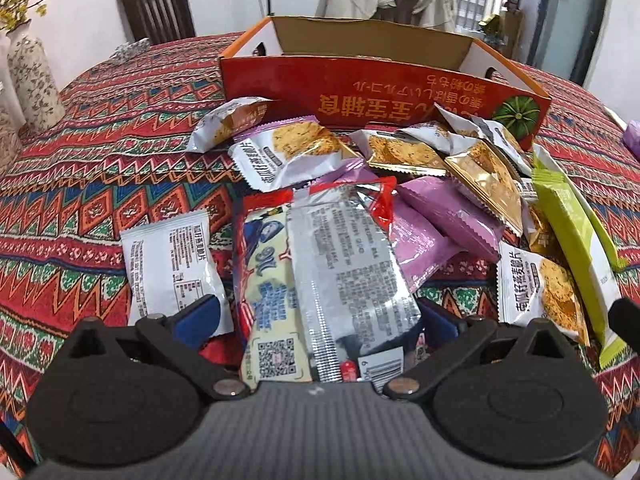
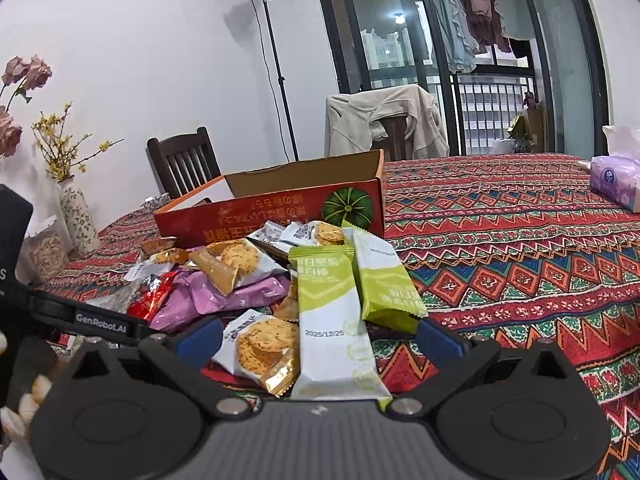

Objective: Organize snacks
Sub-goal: 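Grasp the silver blue-printed snack bag with the left gripper while the right grasps a green-and-white bar pack, then carry both packets into the orange box and open both grippers, then withdraw both grippers from the box back toward the snack pile, then grasp a white printed sachet with the left gripper while the right grasps a silver wrapper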

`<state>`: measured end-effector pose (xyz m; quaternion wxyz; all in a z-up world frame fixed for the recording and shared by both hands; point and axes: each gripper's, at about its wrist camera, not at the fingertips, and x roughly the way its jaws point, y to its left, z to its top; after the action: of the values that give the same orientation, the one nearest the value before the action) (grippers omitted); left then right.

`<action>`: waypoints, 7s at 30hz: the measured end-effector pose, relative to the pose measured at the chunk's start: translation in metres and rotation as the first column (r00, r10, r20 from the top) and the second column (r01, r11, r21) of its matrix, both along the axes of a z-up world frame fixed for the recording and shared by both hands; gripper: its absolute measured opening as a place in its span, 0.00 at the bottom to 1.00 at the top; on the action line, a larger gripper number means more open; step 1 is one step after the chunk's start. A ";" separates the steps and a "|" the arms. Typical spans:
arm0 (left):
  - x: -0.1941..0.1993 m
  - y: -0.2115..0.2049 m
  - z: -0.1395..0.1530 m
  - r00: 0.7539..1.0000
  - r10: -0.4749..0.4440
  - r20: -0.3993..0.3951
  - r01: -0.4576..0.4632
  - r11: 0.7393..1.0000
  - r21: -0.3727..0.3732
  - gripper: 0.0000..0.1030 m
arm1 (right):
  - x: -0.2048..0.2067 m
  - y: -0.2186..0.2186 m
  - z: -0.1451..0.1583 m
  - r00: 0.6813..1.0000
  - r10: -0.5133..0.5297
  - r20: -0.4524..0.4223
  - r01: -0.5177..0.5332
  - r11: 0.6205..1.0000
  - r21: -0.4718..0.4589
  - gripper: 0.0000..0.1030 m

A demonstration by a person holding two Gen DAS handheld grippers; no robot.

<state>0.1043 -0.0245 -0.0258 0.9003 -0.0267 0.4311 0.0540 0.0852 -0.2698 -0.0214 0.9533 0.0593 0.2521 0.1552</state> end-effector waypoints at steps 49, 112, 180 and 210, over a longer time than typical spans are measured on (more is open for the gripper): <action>-0.073 0.024 0.045 0.925 -0.077 0.371 0.099 0.994 -0.040 0.68 | 0.042 0.017 0.015 0.995 0.066 -0.069 -0.075 0.990 -0.121 0.35; 0.199 0.033 0.059 0.928 0.052 0.370 -0.046 0.999 -0.025 1.00 | 0.273 0.065 0.047 0.995 -0.095 -0.020 0.095 0.995 0.011 1.00; -0.055 0.097 -0.004 0.928 -0.035 0.370 0.065 0.996 -0.067 1.00 | 0.058 0.077 -0.009 0.944 0.252 -0.211 -0.299 0.925 -0.233 0.97; -0.025 0.076 0.002 0.959 0.162 0.233 -0.170 0.985 0.014 1.00 | 0.018 0.051 0.007 0.989 0.148 -0.001 -0.147 0.982 -0.119 0.10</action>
<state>0.0792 0.0518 -0.0234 0.9370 -0.0535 0.3185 0.1332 0.1035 -0.2189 -0.0142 0.9420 -0.0169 0.2609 0.2103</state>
